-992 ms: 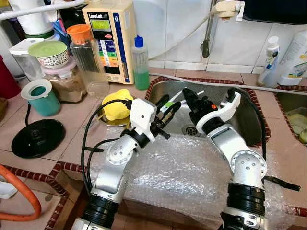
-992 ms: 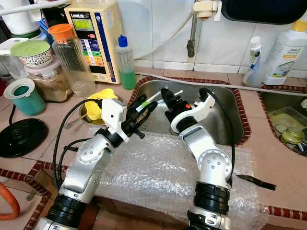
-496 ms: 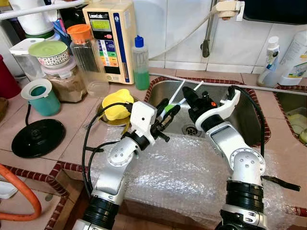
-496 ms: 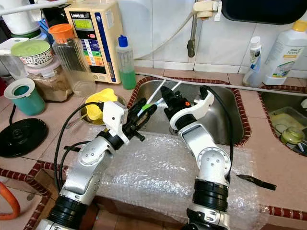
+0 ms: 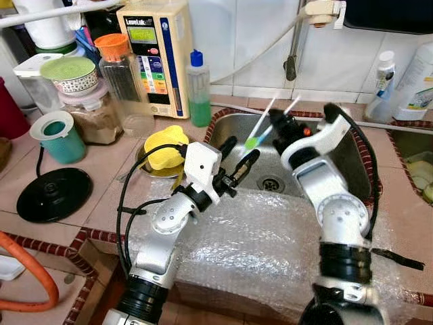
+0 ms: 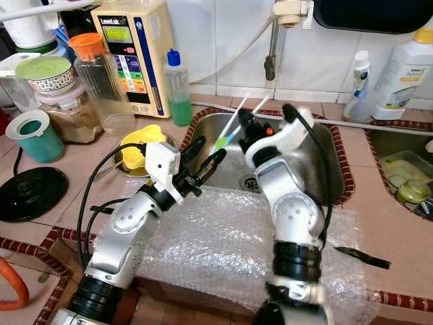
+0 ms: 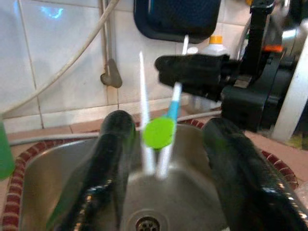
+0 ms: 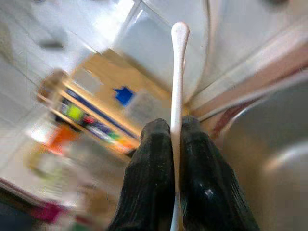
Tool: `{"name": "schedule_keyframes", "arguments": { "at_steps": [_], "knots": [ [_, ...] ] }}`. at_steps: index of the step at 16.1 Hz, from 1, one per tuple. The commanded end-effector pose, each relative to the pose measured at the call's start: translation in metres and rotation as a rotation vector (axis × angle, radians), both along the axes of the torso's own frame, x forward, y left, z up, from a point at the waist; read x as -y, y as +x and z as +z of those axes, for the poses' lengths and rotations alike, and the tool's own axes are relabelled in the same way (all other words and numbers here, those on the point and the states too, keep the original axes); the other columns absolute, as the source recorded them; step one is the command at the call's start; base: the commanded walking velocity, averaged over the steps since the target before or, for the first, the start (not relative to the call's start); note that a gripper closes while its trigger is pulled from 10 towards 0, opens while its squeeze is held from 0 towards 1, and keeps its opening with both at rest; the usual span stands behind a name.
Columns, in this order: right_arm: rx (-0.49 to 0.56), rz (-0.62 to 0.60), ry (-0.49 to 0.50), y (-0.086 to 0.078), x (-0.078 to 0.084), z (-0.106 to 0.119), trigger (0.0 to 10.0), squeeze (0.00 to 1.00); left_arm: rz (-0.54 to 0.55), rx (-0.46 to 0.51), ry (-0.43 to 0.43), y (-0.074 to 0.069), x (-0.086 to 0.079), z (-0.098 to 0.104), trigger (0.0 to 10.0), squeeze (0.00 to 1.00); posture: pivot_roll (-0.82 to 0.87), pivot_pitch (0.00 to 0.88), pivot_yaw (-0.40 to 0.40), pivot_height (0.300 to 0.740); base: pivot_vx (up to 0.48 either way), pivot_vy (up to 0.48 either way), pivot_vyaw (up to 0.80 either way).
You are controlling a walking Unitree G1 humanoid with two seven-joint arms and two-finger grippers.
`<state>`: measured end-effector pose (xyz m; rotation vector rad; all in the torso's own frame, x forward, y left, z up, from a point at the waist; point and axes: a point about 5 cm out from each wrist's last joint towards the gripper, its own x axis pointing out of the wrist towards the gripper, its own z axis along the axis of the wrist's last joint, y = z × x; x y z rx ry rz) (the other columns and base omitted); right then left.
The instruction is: Kitchen organization
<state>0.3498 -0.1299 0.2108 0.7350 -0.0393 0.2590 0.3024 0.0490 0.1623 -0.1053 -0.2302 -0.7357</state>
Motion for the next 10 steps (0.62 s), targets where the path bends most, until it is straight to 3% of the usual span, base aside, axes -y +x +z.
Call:
{"name": "schedule_keyframes", "arguments": {
  "at_steps": [1, 2, 3, 6, 10],
  "knots": [
    [0.056, -0.035, -0.191, 0.006, 0.002, 0.004, 0.0, 0.0, 0.02, -0.016, 0.007, 0.002, -0.008, 0.001, 10.0, 1.0, -0.02, 0.0, 0.065, 0.74, 0.0, 0.0, 0.0],
    [0.074, -0.052, -0.321, 0.01, 0.005, 0.001, 0.0, 0.0, 0.049, -0.042, 0.013, 0.003, -0.013, -0.002, 10.0, 1.0, -0.01, 0.0, 0.063, 0.74, 0.0, 0.0, 0.0],
    [0.106, -0.065, -0.525, 0.014, 0.009, -0.006, 0.0, 0.0, 0.088, -0.1, -0.025, 0.004, -0.021, -0.005, 10.0, 1.0, -0.01, 0.0, 0.061, 0.74, 0.0, 0.0, 0.0],
    [0.105, -0.062, -0.84, 0.019, 0.022, -0.032, 0.0, 0.0, 0.073, -0.215, 0.082, -0.004, -0.033, -0.029, 10.0, 1.0, 0.02, 0.0, 0.051, 0.74, 0.0, 0.0, 0.0],
    [0.079, -0.032, -0.985, 0.021, 0.029, -0.057, 0.0, 0.0, 0.027, -0.267, 0.122, -0.012, -0.033, -0.036, 10.0, 1.0, 0.04, 0.0, 0.045, 0.74, 0.0, 0.0, 0.0]
  ]
}}
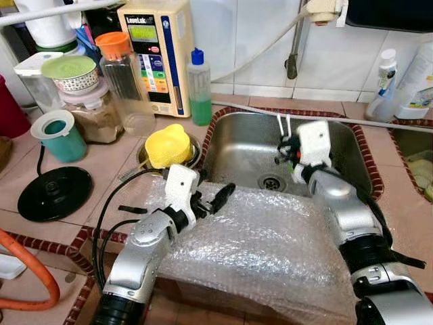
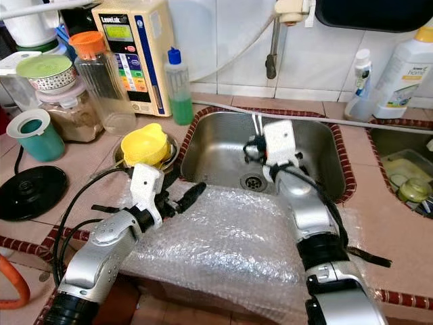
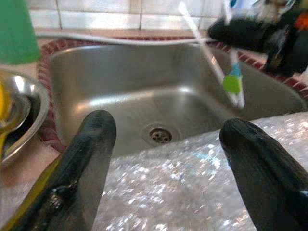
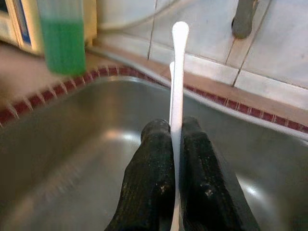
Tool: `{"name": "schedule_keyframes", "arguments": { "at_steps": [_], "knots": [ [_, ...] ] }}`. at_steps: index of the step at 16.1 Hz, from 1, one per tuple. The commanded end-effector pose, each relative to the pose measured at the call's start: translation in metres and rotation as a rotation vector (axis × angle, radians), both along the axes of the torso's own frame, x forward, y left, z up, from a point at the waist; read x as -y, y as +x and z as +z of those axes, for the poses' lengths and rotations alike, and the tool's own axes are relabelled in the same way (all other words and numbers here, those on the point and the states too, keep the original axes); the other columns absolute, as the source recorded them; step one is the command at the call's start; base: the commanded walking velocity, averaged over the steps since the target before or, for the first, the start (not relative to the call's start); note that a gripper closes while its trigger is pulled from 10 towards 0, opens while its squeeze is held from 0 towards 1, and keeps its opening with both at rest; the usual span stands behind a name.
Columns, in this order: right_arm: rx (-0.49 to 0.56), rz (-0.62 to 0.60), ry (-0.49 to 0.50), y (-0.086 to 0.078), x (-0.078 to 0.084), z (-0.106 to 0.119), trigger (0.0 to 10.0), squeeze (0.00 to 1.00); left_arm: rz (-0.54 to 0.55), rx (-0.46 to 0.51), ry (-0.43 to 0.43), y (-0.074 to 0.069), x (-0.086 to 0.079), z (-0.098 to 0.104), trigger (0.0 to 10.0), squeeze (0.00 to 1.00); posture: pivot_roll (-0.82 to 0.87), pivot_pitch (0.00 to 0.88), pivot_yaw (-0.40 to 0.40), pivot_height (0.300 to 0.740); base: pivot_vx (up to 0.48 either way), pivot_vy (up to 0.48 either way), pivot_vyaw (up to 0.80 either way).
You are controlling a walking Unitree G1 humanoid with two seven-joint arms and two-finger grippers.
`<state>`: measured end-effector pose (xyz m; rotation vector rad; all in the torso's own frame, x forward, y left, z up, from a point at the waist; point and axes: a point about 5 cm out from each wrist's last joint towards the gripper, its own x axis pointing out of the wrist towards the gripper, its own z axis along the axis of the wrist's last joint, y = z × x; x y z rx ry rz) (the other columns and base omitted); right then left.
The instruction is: Kitchen organization
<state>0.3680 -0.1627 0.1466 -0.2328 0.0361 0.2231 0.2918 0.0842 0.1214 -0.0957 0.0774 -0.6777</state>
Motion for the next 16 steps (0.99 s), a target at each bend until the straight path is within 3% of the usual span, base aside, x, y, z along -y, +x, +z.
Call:
{"name": "schedule_keyframes", "arguments": {
  "at_steps": [1, 2, 7, 13, 15, 16],
  "knots": [
    [0.018, 0.036, -0.025, 0.002, -0.006, 0.003, 0.0, 0.0, -0.024, 0.017, 0.015, -0.001, 0.002, 0.005, 10.0, 1.0, 0.04, 0.0, 0.046, 0.74, 0.0, 0.0, 0.0],
    [-0.01, 0.051, -0.044, 0.002, -0.009, -0.005, 10.0, 1.0, -0.024, 0.018, 0.024, 0.0, 0.002, 0.006, 10.0, 1.0, 0.05, 0.0, 0.048, 0.74, 0.0, 0.0, 0.0],
    [-0.009, 0.073, -0.093, 0.0, -0.016, -0.016, 10.0, 1.0, -0.014, 0.004, 0.062, 0.0, -0.003, 0.006, 10.0, 1.0, 0.04, 0.0, 0.052, 0.74, 0.0, 0.0, 0.0],
    [0.035, 0.094, -0.025, -0.002, -0.023, -0.013, 10.0, 1.0, 0.017, 0.019, 0.112, 0.003, -0.005, 0.005, 10.0, 1.0, 0.04, 0.0, 0.052, 0.74, 0.0, 0.0, 0.0],
    [0.024, 0.126, 0.058, -0.005, -0.029, -0.01, 10.0, 1.0, 0.071, 0.038, 0.094, 0.01, -0.01, 0.011, 10.0, 1.0, 0.03, 0.0, 0.053, 0.74, 0.0, 0.0, 0.0],
    [0.049, 0.142, 0.045, -0.007, -0.031, -0.007, 10.0, 1.0, 0.109, 0.049, 0.098, 0.014, -0.014, 0.013, 10.0, 1.0, 0.03, 0.0, 0.053, 0.74, 0.0, 0.0, 0.0]
  ]
}}
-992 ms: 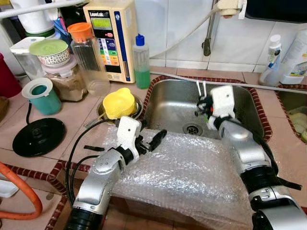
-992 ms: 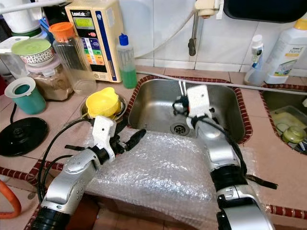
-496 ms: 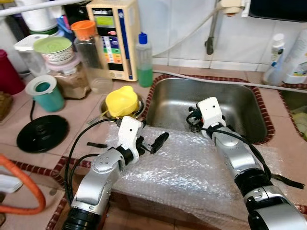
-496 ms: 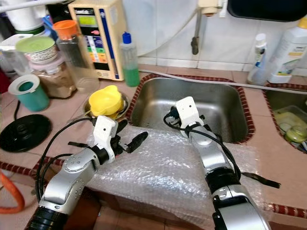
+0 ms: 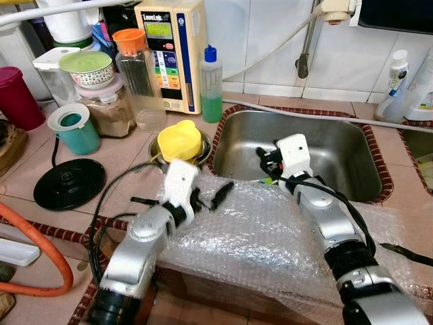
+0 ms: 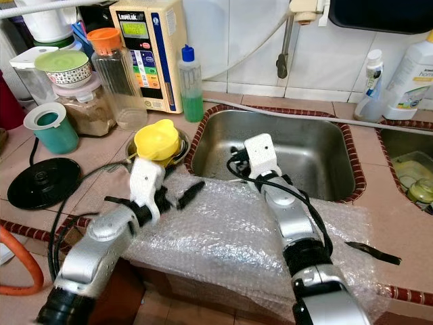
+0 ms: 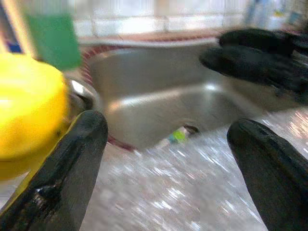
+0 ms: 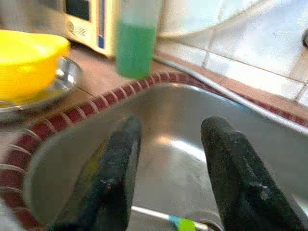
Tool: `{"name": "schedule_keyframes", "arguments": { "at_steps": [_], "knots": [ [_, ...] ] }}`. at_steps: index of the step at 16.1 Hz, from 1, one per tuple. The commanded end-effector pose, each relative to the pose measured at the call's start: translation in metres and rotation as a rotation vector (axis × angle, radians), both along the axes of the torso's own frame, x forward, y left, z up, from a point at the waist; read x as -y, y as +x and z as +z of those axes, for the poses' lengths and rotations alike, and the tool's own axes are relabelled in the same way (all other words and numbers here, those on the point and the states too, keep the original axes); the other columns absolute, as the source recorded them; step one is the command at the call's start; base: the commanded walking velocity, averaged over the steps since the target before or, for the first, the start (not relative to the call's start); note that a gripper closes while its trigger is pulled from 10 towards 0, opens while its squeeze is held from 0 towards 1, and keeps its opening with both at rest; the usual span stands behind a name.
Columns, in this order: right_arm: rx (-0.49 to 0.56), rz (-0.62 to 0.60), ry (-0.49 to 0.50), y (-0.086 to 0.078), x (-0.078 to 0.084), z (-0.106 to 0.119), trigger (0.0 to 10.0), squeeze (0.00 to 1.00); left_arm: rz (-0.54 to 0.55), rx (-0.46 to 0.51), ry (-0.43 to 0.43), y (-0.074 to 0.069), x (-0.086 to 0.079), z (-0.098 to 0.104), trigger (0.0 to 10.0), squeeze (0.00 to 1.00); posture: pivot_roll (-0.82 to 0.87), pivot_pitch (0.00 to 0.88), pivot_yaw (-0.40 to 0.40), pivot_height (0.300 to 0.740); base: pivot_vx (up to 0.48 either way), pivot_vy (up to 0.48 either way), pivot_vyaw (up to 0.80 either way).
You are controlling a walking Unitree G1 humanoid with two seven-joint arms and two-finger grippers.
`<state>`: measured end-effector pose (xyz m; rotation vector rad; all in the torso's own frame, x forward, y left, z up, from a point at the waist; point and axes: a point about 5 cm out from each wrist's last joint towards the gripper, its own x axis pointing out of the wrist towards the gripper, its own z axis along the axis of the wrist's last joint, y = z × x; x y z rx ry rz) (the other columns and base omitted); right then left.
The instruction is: Kitchen organization
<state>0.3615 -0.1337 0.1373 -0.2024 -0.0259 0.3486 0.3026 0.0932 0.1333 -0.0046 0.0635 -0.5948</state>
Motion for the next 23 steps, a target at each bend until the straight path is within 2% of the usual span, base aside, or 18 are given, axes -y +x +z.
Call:
{"name": "schedule_keyframes", "arguments": {
  "at_steps": [1, 3, 6, 8, 10, 13, 14, 16, 17, 18, 19, 20, 23],
  "knots": [
    [0.024, 0.035, 0.026, -0.004, -0.005, 0.007, 10.0, 1.0, 0.076, 0.018, -0.007, 0.008, -0.011, 0.005, 10.0, 1.0, 0.03, 0.0, 0.054, 0.74, 0.0, 0.0, 0.0],
    [0.056, 0.041, 0.043, -0.008, -0.007, 0.014, 10.0, 1.0, 0.143, 0.044, -0.01, 0.013, -0.019, 0.01, 10.0, 1.0, 0.03, 0.0, 0.058, 0.74, 0.0, 0.0, 0.0],
    [0.112, 0.031, 0.068, -0.018, -0.008, 0.026, 10.0, 1.0, 0.312, 0.1, -0.034, 0.022, -0.041, 0.019, 10.0, 1.0, 0.02, 0.0, 0.059, 0.74, 0.0, 0.0, 0.0],
    [0.136, 0.027, 0.089, -0.03, -0.006, 0.034, 10.0, 1.0, 0.441, 0.12, -0.037, 0.027, -0.059, 0.022, 10.0, 1.0, 0.02, 0.0, 0.056, 0.74, 0.0, 0.0, 0.0],
    [0.142, 0.094, 0.117, -0.049, -0.01, 0.042, 10.0, 1.0, 0.523, 0.089, -0.078, 0.034, -0.072, 0.021, 10.0, 1.0, 0.02, 0.0, 0.057, 0.74, 0.0, 0.0, 0.0],
    [0.136, 0.174, 0.136, -0.066, -0.021, 0.048, 10.0, 1.0, 0.563, 0.063, -0.108, 0.043, -0.076, 0.024, 10.0, 1.0, 0.01, 0.0, 0.073, 0.74, 0.0, 0.0, 0.0],
    [0.133, 0.181, 0.138, -0.069, -0.024, 0.05, 10.0, 1.0, 0.565, 0.038, -0.134, 0.048, -0.075, 0.024, 10.0, 1.0, 0.0, 0.0, 0.083, 0.74, 0.0, 0.0, 0.0],
    [0.137, 0.185, 0.138, -0.071, -0.026, 0.052, 10.0, 1.0, 0.554, 0.026, -0.134, 0.051, -0.073, 0.025, 10.0, 1.0, 0.0, 0.0, 0.095, 0.74, 0.0, 0.0, 0.0],
    [0.142, 0.188, 0.145, -0.071, -0.028, 0.054, 10.0, 0.52, 0.552, -0.002, -0.127, 0.055, -0.071, 0.024, 10.0, 1.0, 0.0, 0.0, 0.109, 0.74, 0.0, 0.0, 0.0],
    [0.144, 0.188, 0.15, -0.074, -0.031, 0.058, 10.0, 0.0, 0.567, -0.034, -0.151, 0.059, -0.07, 0.024, 10.0, 0.44, -0.01, 0.0, 0.115, 0.74, 0.0, 0.0, 0.0],
    [0.142, 0.188, 0.156, -0.077, -0.032, 0.06, 10.0, 0.0, 0.585, -0.067, -0.169, 0.062, -0.07, 0.023, 10.0, 0.0, -0.01, 0.0, 0.123, 0.74, 0.0, 0.0, 0.0],
    [0.134, 0.188, 0.162, -0.081, -0.033, 0.061, 10.0, 0.0, 0.592, -0.101, -0.152, 0.064, -0.071, 0.019, 10.0, 0.0, -0.01, 0.0, 0.13, 0.74, 0.0, 0.0, 0.0],
    [0.109, 0.188, 0.163, -0.089, -0.036, 0.062, 10.0, 0.0, 0.587, -0.173, -0.178, 0.071, -0.071, 0.016, 10.0, 0.0, -0.02, 0.0, 0.149, 0.74, 0.0, 0.0, 0.0]
  ]
}}
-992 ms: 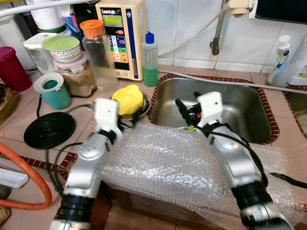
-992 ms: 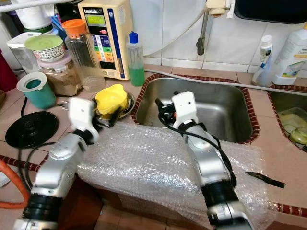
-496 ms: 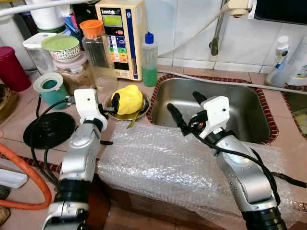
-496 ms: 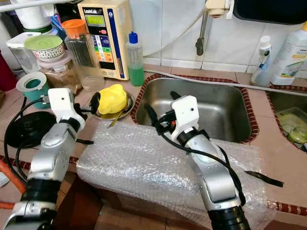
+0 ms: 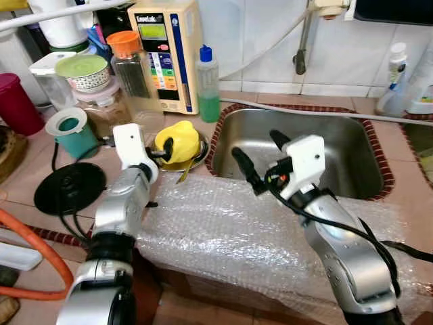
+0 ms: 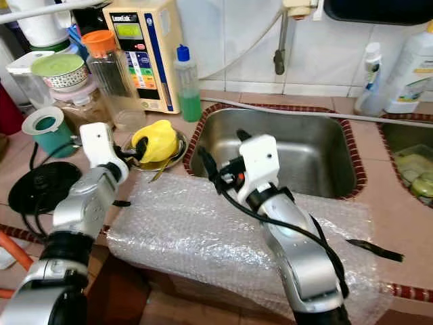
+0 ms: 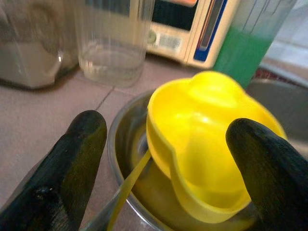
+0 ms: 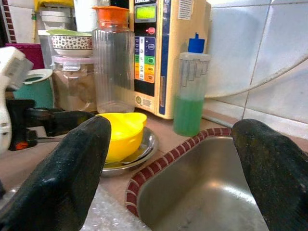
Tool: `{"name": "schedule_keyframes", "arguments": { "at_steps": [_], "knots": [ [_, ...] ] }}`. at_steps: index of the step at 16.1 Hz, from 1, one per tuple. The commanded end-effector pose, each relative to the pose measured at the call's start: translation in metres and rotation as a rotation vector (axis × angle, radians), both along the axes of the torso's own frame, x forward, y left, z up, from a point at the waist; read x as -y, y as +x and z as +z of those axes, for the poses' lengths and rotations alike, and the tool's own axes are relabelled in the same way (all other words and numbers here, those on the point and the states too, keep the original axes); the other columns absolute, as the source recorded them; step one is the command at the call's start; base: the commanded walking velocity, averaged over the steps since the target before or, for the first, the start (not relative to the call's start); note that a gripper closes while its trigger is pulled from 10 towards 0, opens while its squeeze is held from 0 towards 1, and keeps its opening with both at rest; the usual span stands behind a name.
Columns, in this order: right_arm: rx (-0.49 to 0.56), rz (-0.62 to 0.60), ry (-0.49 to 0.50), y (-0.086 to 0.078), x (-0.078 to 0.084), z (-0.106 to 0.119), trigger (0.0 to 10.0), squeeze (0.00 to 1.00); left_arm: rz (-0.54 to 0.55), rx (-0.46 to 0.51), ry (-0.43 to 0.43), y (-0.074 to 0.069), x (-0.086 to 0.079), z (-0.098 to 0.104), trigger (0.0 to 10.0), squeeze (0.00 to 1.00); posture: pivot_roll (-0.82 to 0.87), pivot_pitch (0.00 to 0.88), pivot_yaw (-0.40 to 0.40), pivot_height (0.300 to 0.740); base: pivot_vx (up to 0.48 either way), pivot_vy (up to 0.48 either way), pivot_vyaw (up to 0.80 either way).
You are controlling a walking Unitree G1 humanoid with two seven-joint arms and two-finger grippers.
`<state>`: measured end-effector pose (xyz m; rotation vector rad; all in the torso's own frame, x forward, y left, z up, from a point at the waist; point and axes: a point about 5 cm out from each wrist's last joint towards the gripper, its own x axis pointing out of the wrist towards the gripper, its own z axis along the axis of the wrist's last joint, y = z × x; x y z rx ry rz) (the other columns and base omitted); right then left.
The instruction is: Kitchen organization
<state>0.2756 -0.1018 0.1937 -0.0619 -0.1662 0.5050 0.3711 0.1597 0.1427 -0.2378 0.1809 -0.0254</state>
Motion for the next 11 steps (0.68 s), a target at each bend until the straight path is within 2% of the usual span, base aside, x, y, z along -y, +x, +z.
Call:
{"name": "schedule_keyframes", "arguments": {
  "at_steps": [1, 2, 3, 4, 9, 11],
  "knots": [
    [0.004, 0.013, 0.005, -0.006, -0.005, 0.005, 10.0, 0.0, 0.015, -0.039, -0.016, 0.006, -0.004, 0.003, 8.6, 0.0, -0.03, 0.0, 0.157, 0.74, 0.0, 0.0, 0.0],
    [0.001, 0.012, 0.006, -0.007, -0.006, 0.005, 10.0, 0.0, 0.015, -0.05, -0.026, 0.007, -0.004, 0.003, 8.6, 0.0, -0.03, 0.0, 0.157, 0.74, 0.0, 0.0, 0.0],
    [-0.005, 0.014, 0.006, -0.008, -0.006, 0.006, 10.0, 0.0, 0.008, -0.062, -0.055, 0.01, -0.002, 0.004, 4.6, 0.0, -0.04, 0.0, 0.163, 0.74, 0.0, 0.0, 0.0],
    [-0.021, 0.025, 0.0, -0.011, -0.007, 0.006, 10.0, 0.0, 0.003, -0.068, -0.083, 0.013, 0.0, 0.005, 0.0, 0.0, -0.04, 0.0, 0.164, 0.74, 0.0, 0.0, 0.0],
    [-0.094, 0.051, -0.07, -0.02, -0.003, -0.002, 10.0, 0.0, 0.001, -0.106, -0.18, 0.02, 0.009, 0.006, 0.0, 0.0, -0.07, 0.0, 0.149, 0.74, 0.0, 0.0, 0.0],
    [-0.114, 0.045, -0.122, -0.021, 0.003, -0.003, 10.0, 0.0, -0.01, -0.123, -0.217, 0.02, 0.02, 0.0, 0.0, 0.0, -0.1, 0.008, 0.114, 0.74, 0.0, 0.0, 0.0]
  ]
}}
